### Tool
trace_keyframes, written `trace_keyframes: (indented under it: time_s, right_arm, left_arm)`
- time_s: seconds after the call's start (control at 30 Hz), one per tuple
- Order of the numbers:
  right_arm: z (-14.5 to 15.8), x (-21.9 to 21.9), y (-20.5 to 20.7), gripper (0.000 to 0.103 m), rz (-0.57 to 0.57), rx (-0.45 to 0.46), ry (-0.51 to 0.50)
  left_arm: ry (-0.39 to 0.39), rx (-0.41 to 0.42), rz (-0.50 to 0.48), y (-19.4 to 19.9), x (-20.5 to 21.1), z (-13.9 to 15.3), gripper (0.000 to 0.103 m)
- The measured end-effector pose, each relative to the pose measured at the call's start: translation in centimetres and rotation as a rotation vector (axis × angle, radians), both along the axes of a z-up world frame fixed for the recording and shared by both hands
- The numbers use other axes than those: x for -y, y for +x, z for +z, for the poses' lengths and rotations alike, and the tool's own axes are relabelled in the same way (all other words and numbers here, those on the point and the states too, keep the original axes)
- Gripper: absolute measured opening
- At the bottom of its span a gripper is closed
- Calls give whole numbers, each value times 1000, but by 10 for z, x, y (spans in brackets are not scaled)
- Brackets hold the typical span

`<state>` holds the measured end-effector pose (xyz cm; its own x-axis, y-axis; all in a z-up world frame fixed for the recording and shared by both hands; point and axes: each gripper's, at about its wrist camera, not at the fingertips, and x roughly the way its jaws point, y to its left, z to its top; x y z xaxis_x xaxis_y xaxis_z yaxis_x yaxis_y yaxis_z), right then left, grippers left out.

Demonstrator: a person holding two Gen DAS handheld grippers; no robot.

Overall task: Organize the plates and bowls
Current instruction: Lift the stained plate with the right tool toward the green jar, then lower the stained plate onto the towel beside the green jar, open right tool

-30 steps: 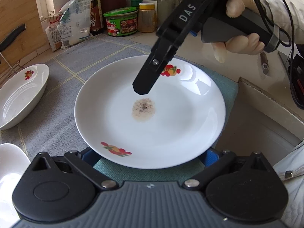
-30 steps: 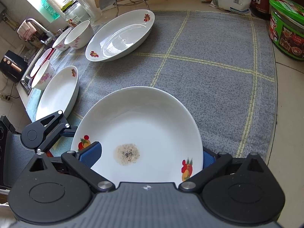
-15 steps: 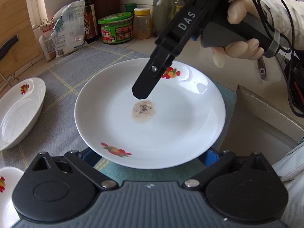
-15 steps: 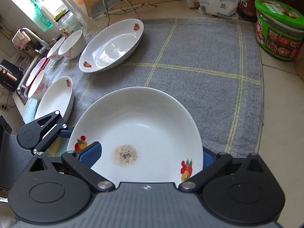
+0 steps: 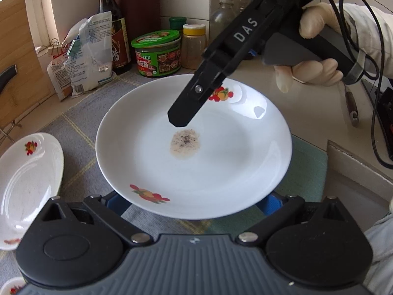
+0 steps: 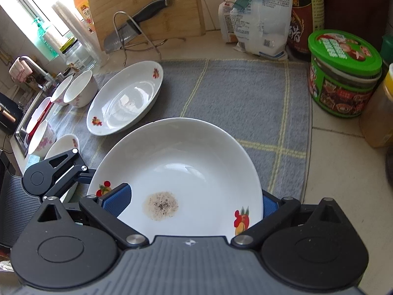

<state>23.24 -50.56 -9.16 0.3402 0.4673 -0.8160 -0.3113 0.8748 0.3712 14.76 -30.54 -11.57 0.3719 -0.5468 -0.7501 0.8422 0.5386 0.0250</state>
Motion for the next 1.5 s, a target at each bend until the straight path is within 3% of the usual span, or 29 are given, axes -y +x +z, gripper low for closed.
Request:
trace_keyframes:
  time_s: [0.73,1.5]
  right_arm:
    - [-11,26,54,103,-47,31,17]
    - [-28,26,64,103,-59,26,-77]
  left_arm:
    - [6,-8,3,62,22,-26,101]
    - [16,-48,-23,75,35,-40,101]
